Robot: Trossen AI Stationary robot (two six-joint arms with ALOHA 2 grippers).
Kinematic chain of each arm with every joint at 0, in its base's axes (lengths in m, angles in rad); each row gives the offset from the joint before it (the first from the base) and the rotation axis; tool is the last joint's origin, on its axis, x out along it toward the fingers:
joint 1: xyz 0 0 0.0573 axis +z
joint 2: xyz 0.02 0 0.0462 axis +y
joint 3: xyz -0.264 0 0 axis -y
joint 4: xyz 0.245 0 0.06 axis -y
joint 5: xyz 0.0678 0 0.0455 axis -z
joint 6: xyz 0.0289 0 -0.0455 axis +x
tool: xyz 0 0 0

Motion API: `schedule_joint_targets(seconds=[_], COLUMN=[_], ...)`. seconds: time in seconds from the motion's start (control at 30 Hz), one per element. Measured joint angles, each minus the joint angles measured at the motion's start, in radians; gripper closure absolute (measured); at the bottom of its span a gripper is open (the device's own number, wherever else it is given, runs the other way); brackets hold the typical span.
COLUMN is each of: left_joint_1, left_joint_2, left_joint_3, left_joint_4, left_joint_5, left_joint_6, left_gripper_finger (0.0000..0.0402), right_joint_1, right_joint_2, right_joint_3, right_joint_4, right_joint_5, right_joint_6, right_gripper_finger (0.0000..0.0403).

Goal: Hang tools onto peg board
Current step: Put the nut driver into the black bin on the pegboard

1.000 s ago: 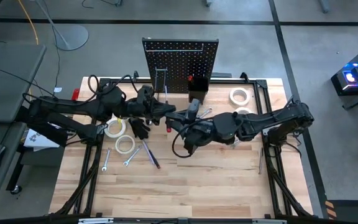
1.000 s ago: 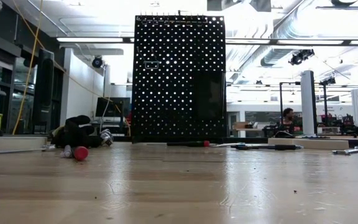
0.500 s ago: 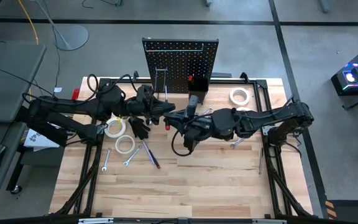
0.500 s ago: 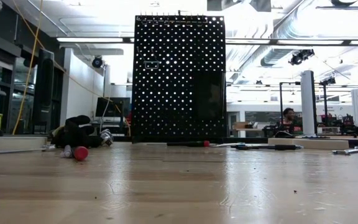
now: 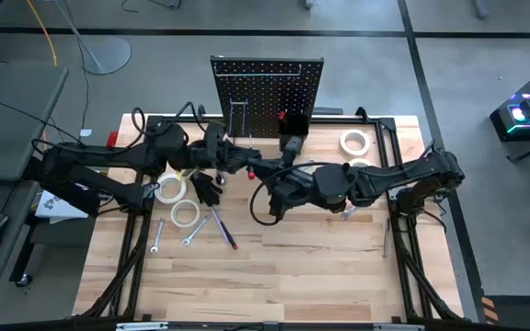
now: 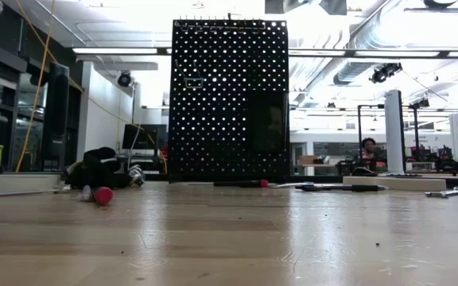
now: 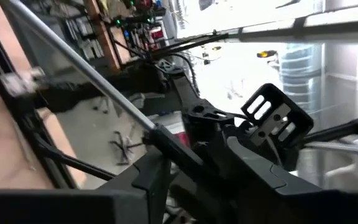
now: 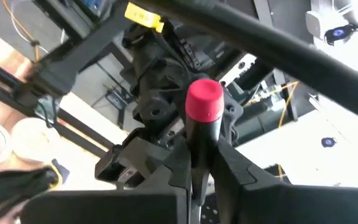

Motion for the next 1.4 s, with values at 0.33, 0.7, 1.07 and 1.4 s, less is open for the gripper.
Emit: schedule_joint_targets(seconds=[0.33, 0.7, 1.07, 1.4], left_joint_1=[0.048, -0.103, -0.372, -0.548], left_joint_2=[-0.079, -0.126, -0.098, -0.174], left_joint_3=[-0.001, -0.001, -0.022, -0.022], left_joint_4=[-0.091, -0.398, -0.681, -1.18], left_joint_5=[-0.004, -0.112, -0.761, -1.006], left_joint_6=[0.177, 0.565, 0.8, 0.305], left_gripper_finger=[0.0267, 0.0266, 0.0266, 0.0266], right_joint_1=[0.007, -0.062, -0.281, -0.456], right_joint_2=[-0.067, -0.177, -0.225, -0.255], right_joint_3=[0.005, 0.005, -0.154, -0.455], right_joint_4=[0.002, -0.224, -0.561, -0.086], right_joint_5=[0.191, 0.234, 0.073, -0.049], right_joint_6=[-0.007, 0.561, 1.109, 1.054], right_gripper_finger=[0.0381, 0.0382, 0.0382, 0.0382])
